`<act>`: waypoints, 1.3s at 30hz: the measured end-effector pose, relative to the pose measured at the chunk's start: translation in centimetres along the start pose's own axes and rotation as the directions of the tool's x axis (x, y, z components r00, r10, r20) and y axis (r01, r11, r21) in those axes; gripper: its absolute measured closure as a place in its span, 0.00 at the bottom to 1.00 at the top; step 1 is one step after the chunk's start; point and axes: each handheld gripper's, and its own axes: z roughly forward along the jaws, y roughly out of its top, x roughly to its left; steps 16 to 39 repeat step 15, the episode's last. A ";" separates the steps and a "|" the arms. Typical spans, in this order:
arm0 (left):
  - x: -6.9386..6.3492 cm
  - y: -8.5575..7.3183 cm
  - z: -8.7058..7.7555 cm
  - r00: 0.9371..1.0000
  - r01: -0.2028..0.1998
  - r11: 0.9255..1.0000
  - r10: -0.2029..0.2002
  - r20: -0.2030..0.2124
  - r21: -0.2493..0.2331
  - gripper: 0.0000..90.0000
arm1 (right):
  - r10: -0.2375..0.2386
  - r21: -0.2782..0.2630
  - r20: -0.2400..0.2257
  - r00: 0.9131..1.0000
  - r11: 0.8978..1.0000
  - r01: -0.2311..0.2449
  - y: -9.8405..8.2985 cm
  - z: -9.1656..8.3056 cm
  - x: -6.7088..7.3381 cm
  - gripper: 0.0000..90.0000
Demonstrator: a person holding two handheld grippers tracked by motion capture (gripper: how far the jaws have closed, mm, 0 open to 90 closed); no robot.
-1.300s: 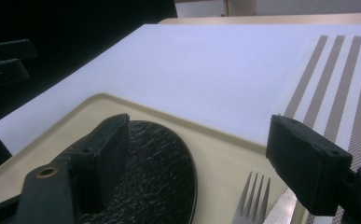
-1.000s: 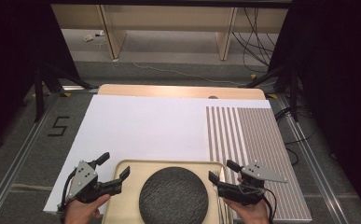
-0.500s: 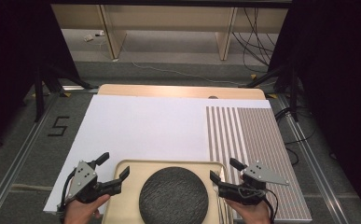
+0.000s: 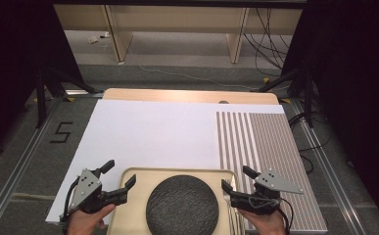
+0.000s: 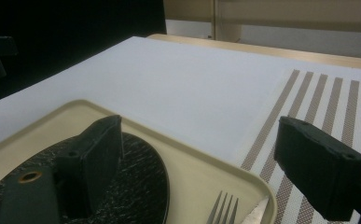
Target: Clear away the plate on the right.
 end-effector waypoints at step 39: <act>0.0 -0.1 0.1 1.000 -0.002 1.000 0.002 0.007 -0.003 0.18 | -0.001 0.008 -0.013 1.000 1.000 0.001 0.0 -0.1 -0.1 0.18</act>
